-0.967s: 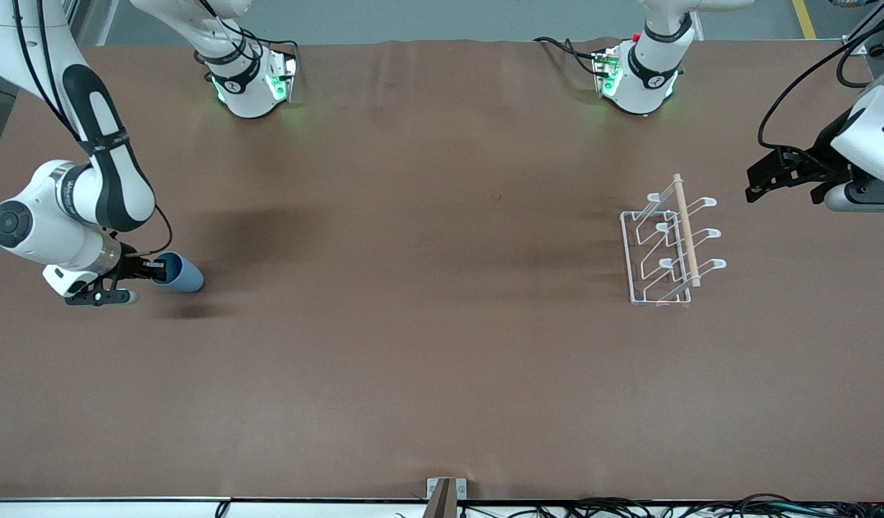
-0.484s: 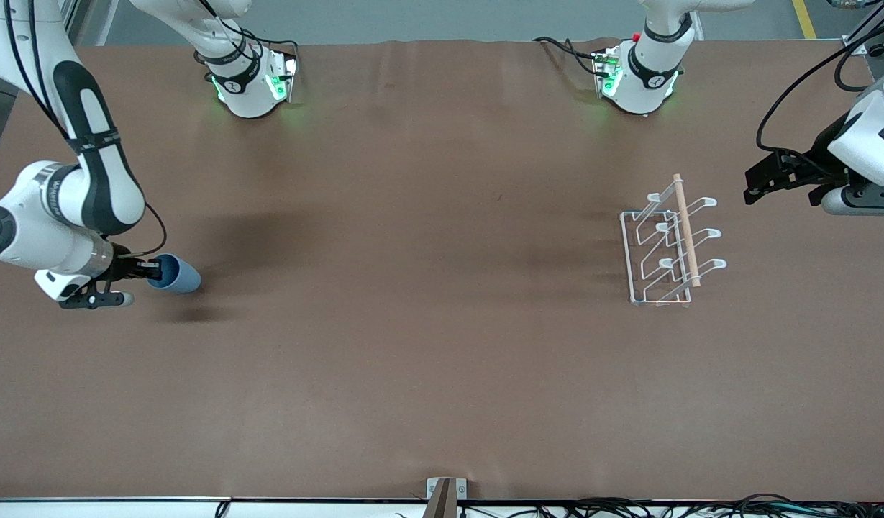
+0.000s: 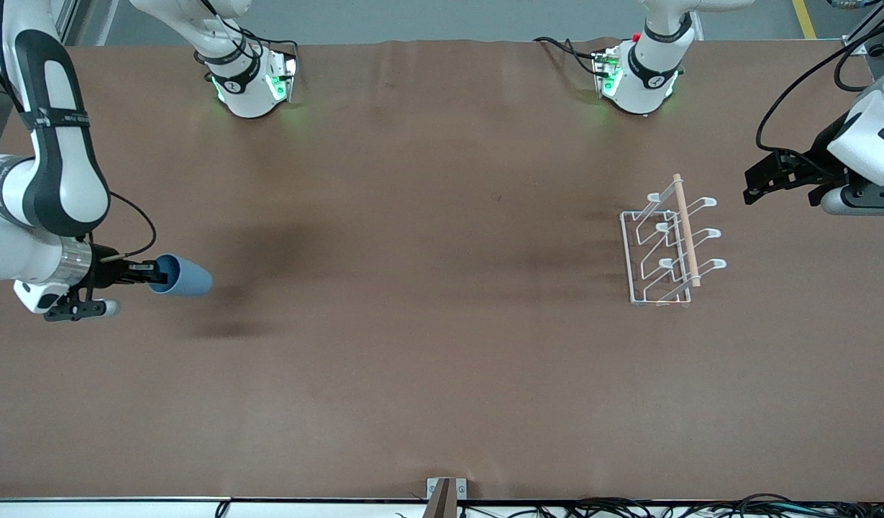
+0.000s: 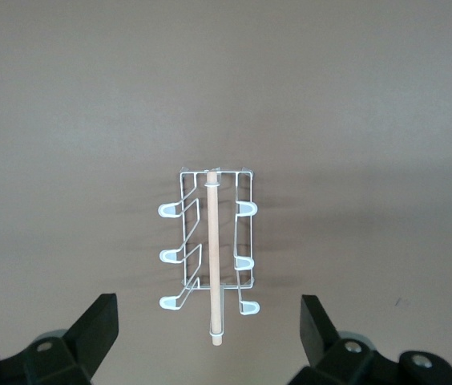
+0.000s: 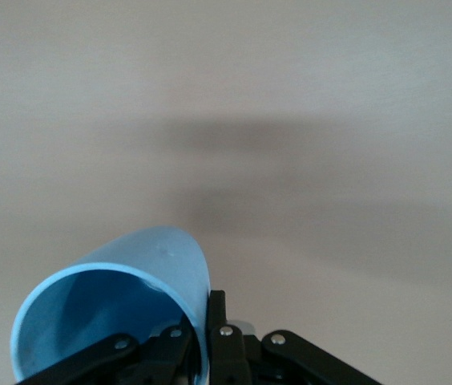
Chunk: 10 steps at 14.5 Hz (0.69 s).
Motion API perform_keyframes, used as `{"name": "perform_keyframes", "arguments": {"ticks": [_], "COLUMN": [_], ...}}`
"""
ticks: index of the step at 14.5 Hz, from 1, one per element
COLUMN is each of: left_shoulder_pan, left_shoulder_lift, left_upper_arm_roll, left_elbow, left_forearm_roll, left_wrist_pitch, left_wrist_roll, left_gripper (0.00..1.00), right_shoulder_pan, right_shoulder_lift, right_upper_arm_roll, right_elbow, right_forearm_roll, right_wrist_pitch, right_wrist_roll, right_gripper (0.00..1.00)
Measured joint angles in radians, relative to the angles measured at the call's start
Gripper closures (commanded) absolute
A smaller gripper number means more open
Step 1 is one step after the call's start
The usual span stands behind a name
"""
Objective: Hang cup on cup holder
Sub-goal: 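Close the right gripper on the blue cup's rim, then lift the blue cup and carry it toward the table middle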
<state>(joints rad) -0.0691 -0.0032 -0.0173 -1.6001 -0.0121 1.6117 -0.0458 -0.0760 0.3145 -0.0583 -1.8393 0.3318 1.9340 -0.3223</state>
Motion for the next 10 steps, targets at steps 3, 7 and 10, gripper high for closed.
{"name": "perform_keyframes", "arguments": {"ticks": [3, 7, 10], "left_shoulder_pan": [-0.003, -0.003, -0.003], "left_shoulder_lift": [0.000, 0.000, 0.000], "left_upper_arm_roll": [-0.001, 0.000, 0.000], "left_elbow": [0.000, 0.001, 0.002], "left_forearm_roll": [0.000, 0.000, 0.000], "left_wrist_pitch": [0.000, 0.001, 0.003], "left_wrist_roll": [0.000, 0.000, 0.001], "left_gripper": [0.00, 0.00, 0.00], "right_shoulder_pan": [0.030, 0.134, 0.218], "right_shoulder_lift": [-0.001, -0.001, -0.001], "right_upper_arm_roll": [0.006, 0.015, 0.018], "right_elbow": [-0.001, -0.013, -0.036], "right_forearm_roll": [0.237, 0.515, 0.706], "right_wrist_pitch": [-0.071, -0.088, -0.135], "right_wrist_roll": [-0.004, -0.004, -0.002], "right_gripper": [1.00, 1.00, 0.99]}}
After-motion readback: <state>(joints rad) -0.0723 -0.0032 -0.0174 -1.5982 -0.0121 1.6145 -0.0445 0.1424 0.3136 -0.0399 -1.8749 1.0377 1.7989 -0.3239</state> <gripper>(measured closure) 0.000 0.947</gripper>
